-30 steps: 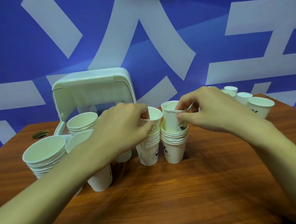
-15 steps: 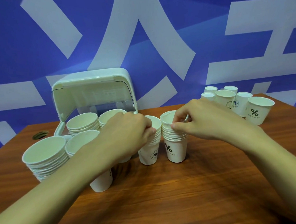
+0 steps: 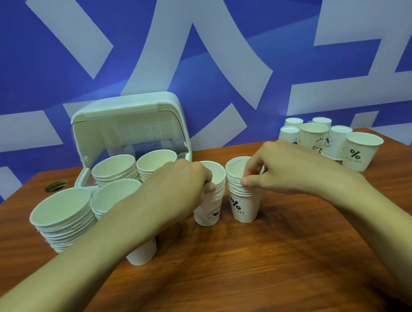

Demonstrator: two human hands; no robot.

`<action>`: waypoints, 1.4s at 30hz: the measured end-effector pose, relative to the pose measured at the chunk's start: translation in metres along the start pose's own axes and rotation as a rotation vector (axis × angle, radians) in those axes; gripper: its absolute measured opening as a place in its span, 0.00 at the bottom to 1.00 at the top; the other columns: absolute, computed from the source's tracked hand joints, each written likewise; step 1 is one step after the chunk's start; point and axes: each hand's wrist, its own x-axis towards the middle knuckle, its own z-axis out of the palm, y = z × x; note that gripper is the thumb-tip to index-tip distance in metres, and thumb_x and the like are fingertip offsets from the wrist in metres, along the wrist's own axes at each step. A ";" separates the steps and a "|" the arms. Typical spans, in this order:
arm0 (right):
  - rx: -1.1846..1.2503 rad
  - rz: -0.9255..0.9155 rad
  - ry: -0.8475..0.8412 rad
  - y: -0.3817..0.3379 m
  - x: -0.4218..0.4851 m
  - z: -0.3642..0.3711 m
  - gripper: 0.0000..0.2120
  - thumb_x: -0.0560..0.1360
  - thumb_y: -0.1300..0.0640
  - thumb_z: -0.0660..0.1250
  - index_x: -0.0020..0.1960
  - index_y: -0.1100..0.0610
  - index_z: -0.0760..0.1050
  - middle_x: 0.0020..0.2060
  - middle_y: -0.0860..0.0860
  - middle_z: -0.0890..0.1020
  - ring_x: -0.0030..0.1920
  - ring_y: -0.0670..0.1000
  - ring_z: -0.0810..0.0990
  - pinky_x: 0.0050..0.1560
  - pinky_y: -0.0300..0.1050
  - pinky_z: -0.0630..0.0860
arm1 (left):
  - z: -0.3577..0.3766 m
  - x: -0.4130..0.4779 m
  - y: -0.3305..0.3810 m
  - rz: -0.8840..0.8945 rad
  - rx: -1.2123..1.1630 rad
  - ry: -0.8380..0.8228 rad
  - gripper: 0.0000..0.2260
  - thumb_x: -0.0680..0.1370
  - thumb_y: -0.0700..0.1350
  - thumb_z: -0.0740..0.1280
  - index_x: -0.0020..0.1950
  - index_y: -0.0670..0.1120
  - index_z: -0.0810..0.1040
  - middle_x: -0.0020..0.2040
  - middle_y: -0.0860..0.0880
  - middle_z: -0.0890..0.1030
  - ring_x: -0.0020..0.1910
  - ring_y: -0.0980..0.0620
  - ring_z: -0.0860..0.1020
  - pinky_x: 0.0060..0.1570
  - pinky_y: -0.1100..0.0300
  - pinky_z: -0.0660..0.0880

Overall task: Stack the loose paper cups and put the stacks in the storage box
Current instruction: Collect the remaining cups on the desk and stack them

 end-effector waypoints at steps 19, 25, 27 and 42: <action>-0.006 0.442 0.339 0.150 0.013 -0.034 0.11 0.75 0.40 0.68 0.50 0.44 0.82 0.46 0.45 0.85 0.48 0.51 0.81 0.44 0.47 0.75 | -0.046 0.170 0.128 0.208 0.183 0.091 0.13 0.78 0.54 0.65 0.37 0.48 0.71 0.35 0.51 0.73 0.36 0.49 0.74 0.28 0.59 0.60; -0.103 0.655 0.466 0.209 0.009 -0.013 0.15 0.74 0.50 0.70 0.59 0.49 0.80 0.51 0.52 0.84 0.49 0.56 0.81 0.41 0.46 0.70 | 0.003 0.269 0.186 0.203 0.153 -0.035 0.10 0.78 0.48 0.64 0.39 0.47 0.69 0.37 0.51 0.74 0.33 0.52 0.71 0.37 0.57 0.69; -0.081 0.685 0.473 0.216 0.007 -0.007 0.15 0.73 0.51 0.71 0.59 0.50 0.80 0.50 0.52 0.84 0.49 0.57 0.81 0.41 0.46 0.69 | 0.021 0.283 0.196 0.198 0.123 -0.053 0.08 0.77 0.47 0.65 0.41 0.48 0.68 0.36 0.51 0.72 0.33 0.52 0.70 0.41 0.56 0.70; -0.102 0.758 0.400 0.242 0.020 0.024 0.16 0.74 0.53 0.71 0.61 0.52 0.78 0.54 0.53 0.82 0.52 0.57 0.81 0.43 0.46 0.72 | 0.074 0.309 0.185 0.105 0.111 0.076 0.10 0.76 0.41 0.66 0.57 0.44 0.76 0.54 0.46 0.74 0.42 0.46 0.70 0.38 0.55 0.67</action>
